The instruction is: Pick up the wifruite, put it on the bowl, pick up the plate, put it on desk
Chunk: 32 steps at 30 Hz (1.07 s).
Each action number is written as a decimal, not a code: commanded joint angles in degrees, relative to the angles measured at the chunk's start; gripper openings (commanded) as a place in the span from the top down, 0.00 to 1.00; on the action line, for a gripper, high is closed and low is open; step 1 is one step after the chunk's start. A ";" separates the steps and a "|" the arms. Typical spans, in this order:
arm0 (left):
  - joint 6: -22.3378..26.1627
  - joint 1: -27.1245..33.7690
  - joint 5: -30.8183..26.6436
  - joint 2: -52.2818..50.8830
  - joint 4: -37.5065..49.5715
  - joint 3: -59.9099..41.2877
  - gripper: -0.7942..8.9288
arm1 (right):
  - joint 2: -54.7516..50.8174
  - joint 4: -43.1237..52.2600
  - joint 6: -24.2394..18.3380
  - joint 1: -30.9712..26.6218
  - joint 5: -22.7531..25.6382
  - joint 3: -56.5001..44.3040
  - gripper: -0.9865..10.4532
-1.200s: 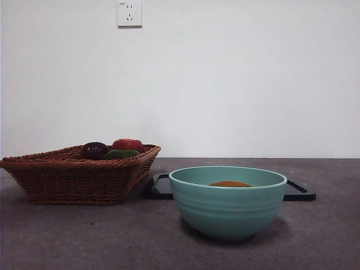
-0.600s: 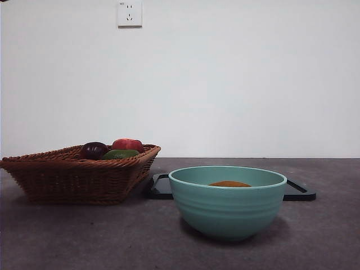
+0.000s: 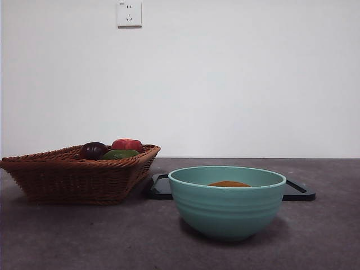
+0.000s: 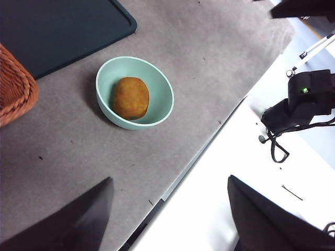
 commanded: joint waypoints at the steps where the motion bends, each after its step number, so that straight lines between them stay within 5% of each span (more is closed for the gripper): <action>1: 0.26 -0.31 0.20 0.26 0.72 0.57 0.57 | 2.43 3.98 2.49 0.90 0.22 -2.89 0.59; 12: 0.28 -0.31 0.17 0.28 0.87 0.57 0.57 | 11.04 26.67 9.90 5.27 3.89 -16.00 0.64; 27: 0.26 -0.31 0.17 0.26 1.57 0.57 0.57 | 26.40 37.13 11.82 12.07 15.15 -16.15 0.75; 32: 0.28 -0.31 0.17 0.28 1.73 0.57 0.57 | 28.26 39.19 11.80 12.55 15.21 -16.15 0.82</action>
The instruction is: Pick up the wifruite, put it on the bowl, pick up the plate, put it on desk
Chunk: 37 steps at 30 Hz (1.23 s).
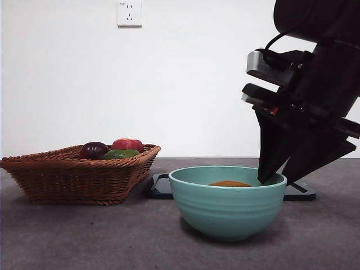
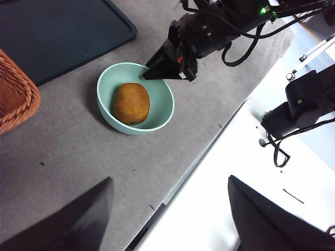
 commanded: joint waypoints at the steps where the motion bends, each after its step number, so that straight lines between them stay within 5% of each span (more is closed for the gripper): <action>1: 0.28 -0.31 0.17 0.28 0.90 0.57 0.57 | 1.55 1.11 0.48 0.83 0.26 0.28 0.82; 22: 0.52 -0.31 0.15 0.28 1.09 0.57 0.57 | 0.35 1.86 0.87 1.77 0.76 3.76 0.91; 37: 0.52 -0.31 0.17 0.28 1.11 0.57 0.57 | 11.43 -2.40 0.11 -8.76 1.38 23.56 0.91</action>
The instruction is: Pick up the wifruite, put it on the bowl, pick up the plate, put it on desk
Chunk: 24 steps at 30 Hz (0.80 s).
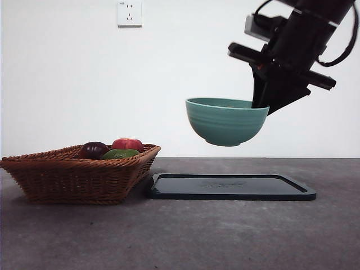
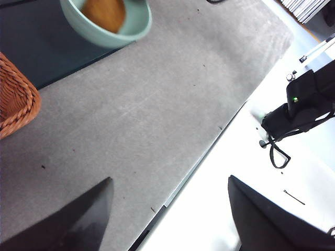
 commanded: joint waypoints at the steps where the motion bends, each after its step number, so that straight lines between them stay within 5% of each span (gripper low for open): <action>1: 0.35 -0.31 0.17 0.28 0.66 0.57 0.57 | 4.61 0.17 -0.22 -0.68 -0.20 4.48 0.91; 24: 0.33 -0.31 0.20 0.28 0.59 0.57 0.57 | 22.25 2.21 -0.90 -2.75 -0.35 11.82 0.91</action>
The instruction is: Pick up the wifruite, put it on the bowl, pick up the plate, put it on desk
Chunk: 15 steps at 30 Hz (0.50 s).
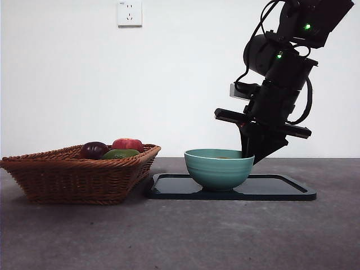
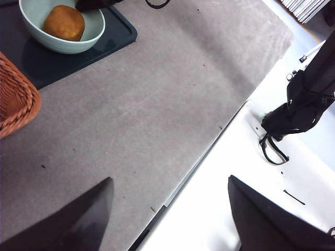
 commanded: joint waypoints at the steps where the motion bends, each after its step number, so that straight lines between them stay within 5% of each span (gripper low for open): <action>1: 0.31 -0.31 0.15 0.28 0.61 0.57 0.57 | 1.36 0.57 -0.46 0.20 0.09 1.53 0.91; 6: 0.33 -0.31 0.15 0.28 0.63 0.57 0.57 | 1.33 0.09 -0.39 0.13 0.31 1.53 0.74; 15: 0.35 -0.31 0.15 0.28 0.66 0.57 0.57 | -5.11 -1.40 -0.70 -0.44 2.05 1.62 0.73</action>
